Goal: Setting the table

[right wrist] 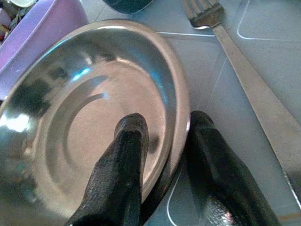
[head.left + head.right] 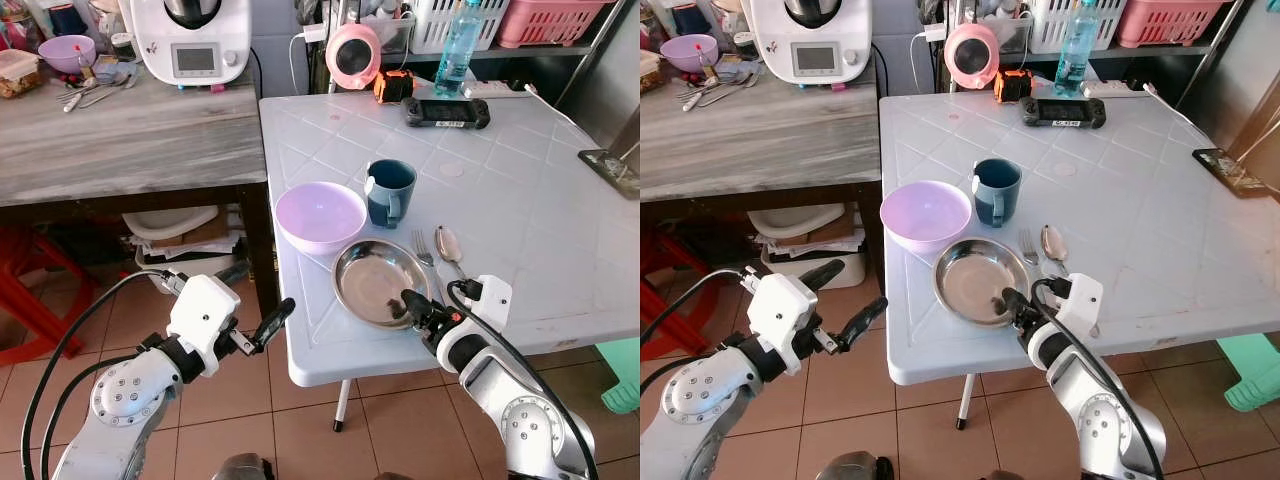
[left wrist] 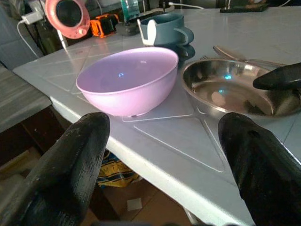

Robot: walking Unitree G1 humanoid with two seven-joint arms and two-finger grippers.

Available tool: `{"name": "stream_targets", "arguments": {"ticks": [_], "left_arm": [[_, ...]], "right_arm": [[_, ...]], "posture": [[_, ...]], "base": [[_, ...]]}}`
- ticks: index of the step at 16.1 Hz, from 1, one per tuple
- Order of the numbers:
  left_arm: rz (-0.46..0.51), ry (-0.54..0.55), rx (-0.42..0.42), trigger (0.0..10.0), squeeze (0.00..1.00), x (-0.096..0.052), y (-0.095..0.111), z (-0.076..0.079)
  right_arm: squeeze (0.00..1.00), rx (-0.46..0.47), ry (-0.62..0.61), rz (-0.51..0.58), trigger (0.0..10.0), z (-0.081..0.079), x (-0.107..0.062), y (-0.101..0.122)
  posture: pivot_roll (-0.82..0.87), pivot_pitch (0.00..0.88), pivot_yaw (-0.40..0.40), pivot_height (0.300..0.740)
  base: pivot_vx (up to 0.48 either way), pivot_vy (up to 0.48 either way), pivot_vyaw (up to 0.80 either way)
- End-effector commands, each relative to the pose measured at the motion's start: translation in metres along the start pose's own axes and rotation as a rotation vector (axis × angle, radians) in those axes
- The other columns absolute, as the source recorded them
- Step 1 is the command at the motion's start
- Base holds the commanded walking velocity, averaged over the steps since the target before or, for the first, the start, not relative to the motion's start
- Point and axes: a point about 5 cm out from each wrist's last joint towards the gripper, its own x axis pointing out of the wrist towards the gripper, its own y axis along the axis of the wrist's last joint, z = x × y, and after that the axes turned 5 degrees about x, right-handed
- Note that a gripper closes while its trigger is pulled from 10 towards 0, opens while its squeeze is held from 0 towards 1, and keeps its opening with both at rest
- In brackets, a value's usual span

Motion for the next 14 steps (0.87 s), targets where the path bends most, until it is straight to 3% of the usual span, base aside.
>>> {"name": "stream_targets", "arguments": {"ticks": [1,9,11,14], "left_arm": [[0.002,-0.014,0.017,10.0,0.00,0.000,0.000,0.000],[0.014,-0.016,0.040,10.0,0.00,0.003,-0.001,-0.001],[-0.018,0.097,0.041,10.0,0.00,0.005,-0.005,-0.010],[-0.066,0.261,-0.035,10.0,0.00,0.005,-0.013,-0.026]], "right_arm": [[0.00,0.037,-0.051,-0.097,0.0,0.009,0.000,-0.017],[0.00,0.091,-0.101,-0.097,0.0,0.014,0.003,-0.014],[0.00,0.097,-0.081,-0.085,0.0,0.008,0.004,-0.013],[0.00,0.090,-0.015,-0.082,0.0,-0.007,0.006,-0.012]], "posture": [[0.01,0.000,-0.002,0.740],[0.01,0.000,-0.005,0.740],[0.01,0.000,0.002,0.740],[0.01,0.000,0.005,0.740]], "base": [[0.000,0.000,0.00],[0.000,0.000,0.00],[0.000,0.000,0.00],[0.000,0.000,0.00]]}}
